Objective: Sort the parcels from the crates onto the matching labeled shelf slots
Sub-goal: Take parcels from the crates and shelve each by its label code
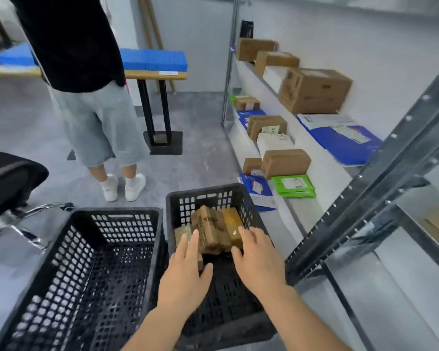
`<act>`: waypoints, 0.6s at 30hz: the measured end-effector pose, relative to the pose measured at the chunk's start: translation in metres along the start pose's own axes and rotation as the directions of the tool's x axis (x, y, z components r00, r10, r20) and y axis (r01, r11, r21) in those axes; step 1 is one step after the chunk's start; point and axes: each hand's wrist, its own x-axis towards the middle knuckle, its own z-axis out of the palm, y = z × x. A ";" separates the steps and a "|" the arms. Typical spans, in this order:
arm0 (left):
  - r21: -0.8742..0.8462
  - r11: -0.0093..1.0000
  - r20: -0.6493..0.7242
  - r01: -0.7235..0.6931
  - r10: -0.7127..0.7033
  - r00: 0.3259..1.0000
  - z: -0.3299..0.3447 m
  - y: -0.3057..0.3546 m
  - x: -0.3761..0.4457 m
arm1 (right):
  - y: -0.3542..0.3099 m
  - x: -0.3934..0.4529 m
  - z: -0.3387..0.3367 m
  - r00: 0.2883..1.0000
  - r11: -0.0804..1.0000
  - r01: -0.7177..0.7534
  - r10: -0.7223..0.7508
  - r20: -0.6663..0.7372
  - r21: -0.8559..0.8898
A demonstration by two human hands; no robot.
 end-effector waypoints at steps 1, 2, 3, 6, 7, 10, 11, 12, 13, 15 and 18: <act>0.000 1.000 0.015 0.003 -0.003 1.000 0.000 -0.005 0.015 | -0.001 0.014 0.005 1.000 1.000 -0.008 0.008 0.007 -0.003; 0.003 1.000 0.030 0.005 -0.005 1.000 0.001 -0.010 0.028 | -0.001 0.026 0.010 1.000 1.000 -0.015 0.015 0.017 -0.002; 0.005 1.000 0.048 0.009 -0.009 0.999 0.003 -0.014 0.040 | 0.001 0.038 0.015 0.999 1.000 -0.022 0.022 0.024 -0.003; 0.002 0.999 0.100 0.033 -0.033 0.994 0.018 -0.025 0.068 | 0.010 0.067 0.035 0.998 0.999 -0.039 0.039 0.058 -0.014; -0.001 0.999 0.115 0.046 -0.045 0.992 0.024 -0.030 0.077 | 0.015 0.077 0.043 0.996 0.999 -0.044 0.045 0.072 -0.017; -0.015 0.996 0.144 0.083 -0.080 0.986 0.047 -0.042 0.104 | 0.031 0.108 0.066 0.991 0.998 -0.054 0.057 0.120 -0.021; -0.019 0.995 0.148 0.093 -0.089 0.985 0.054 -0.045 0.113 | 0.036 0.120 0.074 0.990 0.998 -0.054 0.056 0.133 -0.021; -0.020 0.994 0.151 0.104 -0.100 0.983 0.060 -0.048 0.122 | 0.042 0.132 0.082 0.988 0.998 -0.051 0.054 0.145 -0.020; -0.022 0.993 0.154 0.118 -0.113 0.982 0.066 -0.050 0.131 | 0.048 0.143 0.090 0.986 0.999 -0.047 0.049 0.157 -0.017; -0.032 0.987 0.158 0.156 -0.149 0.976 0.077 -0.055 0.150 | 0.059 0.164 0.107 0.981 0.999 -0.050 0.049 0.186 0.003; -0.057 0.972 0.154 0.227 -0.216 0.964 0.096 -0.060 0.184 | 0.078 0.197 0.132 0.975 0.997 -0.060 0.050 0.218 0.041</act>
